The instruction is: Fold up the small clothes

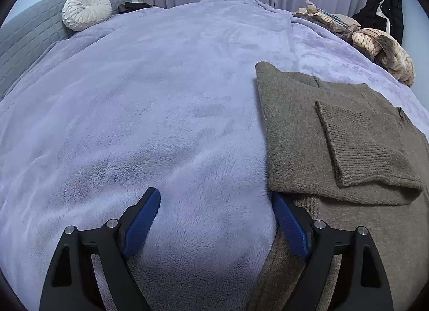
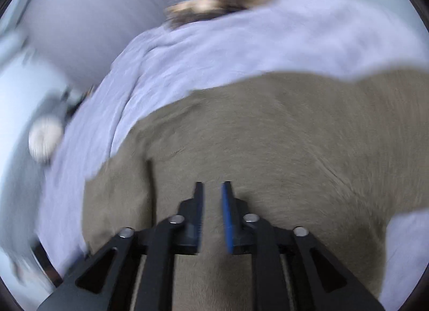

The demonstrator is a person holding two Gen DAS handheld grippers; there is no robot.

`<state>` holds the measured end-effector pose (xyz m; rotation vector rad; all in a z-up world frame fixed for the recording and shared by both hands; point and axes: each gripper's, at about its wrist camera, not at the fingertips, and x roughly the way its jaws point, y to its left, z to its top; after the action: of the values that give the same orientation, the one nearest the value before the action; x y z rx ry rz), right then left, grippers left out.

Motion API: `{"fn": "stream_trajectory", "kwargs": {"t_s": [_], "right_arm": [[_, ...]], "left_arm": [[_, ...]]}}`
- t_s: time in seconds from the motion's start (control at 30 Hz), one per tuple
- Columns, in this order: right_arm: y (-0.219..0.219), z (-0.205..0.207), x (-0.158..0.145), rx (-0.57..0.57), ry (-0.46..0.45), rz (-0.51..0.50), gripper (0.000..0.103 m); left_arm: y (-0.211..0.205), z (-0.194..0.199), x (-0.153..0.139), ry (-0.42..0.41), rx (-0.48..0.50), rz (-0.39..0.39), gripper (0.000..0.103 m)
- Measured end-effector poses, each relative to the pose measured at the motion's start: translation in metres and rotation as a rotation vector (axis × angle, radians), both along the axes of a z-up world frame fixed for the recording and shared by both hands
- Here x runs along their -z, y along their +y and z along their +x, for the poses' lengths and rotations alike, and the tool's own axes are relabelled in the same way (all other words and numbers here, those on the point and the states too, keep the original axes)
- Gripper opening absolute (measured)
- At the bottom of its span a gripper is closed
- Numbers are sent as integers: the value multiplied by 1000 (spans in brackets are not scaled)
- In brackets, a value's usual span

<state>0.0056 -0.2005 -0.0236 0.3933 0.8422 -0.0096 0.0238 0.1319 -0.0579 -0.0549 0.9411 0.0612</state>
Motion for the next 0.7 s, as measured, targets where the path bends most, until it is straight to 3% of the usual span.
{"fn": "stream_trajectory", "kwargs": {"t_s": [0.03, 0.1, 0.2, 0.27, 0.3, 0.33, 0.37, 0.53, 0.63, 0.7], "right_arm": [[28, 1, -8, -109, -27, -94, 52], [89, 4, -17, -305, -82, -249, 71], [171, 17, -5, -535, -75, -452, 71], [209, 34, 17, -586, -27, -575, 71], [218, 41, 26, -576, -10, -620, 65], [220, 50, 30, -544, 4, -623, 24], [209, 55, 26, -487, 5, -552, 5], [68, 40, -3, -28, -70, -51, 7], [-18, 20, 13, 203, -25, 184, 7], [-54, 4, 28, 277, -1, 313, 12]], "left_arm": [[-1, 0, 0, 0, 1, 6, 87], [0, 0, 0, 1, 1, 4, 87], [2, 1, 0, 6, 1, -9, 87], [2, 1, 0, 6, 2, -10, 87], [2, 1, 0, 6, 2, -11, 87], [3, 1, 0, 7, 3, -16, 87], [4, 1, 0, 8, 2, -24, 87], [6, 3, 3, 13, -3, -38, 89], [6, 2, 3, 12, -3, -39, 89], [6, 2, 2, 17, 0, -44, 89]]}}
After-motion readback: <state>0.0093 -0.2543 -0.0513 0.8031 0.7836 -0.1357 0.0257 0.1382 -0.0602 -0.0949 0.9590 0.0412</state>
